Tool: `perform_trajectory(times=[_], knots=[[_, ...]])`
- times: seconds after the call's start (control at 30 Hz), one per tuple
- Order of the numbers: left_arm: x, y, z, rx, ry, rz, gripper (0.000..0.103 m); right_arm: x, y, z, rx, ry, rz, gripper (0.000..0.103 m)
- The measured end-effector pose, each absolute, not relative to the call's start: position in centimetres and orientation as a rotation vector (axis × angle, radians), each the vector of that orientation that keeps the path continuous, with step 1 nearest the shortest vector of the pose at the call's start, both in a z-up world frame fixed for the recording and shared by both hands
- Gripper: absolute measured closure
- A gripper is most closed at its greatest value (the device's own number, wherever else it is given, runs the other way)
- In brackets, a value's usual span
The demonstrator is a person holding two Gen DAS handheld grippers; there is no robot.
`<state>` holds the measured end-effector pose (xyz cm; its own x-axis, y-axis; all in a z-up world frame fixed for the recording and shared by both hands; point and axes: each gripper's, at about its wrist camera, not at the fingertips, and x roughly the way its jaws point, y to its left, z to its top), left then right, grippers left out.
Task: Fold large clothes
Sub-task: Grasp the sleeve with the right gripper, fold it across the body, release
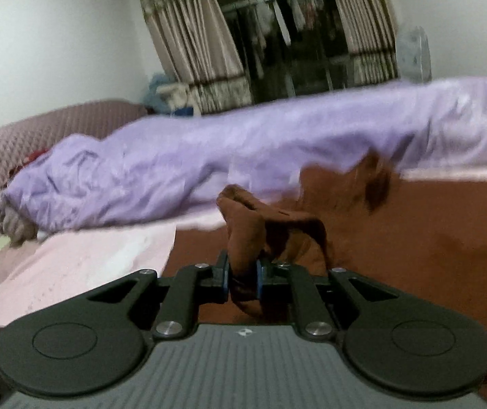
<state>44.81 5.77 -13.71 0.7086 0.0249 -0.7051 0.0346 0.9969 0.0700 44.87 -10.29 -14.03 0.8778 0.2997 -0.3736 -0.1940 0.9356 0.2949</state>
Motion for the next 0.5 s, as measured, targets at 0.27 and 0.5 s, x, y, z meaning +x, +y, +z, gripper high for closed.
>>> perform_trajectory(times=[0.27,0.5], knots=[[45.3,6.2,-15.0,0.024,0.796,-0.009,0.020,44.3,-9.1,-17.1,0.268,0.510,0.237,0.087],[45.5,6.2,-15.0,0.021,0.797,-0.005,0.020,44.7,-8.2,-17.4,0.278,0.517,0.241,0.087]])
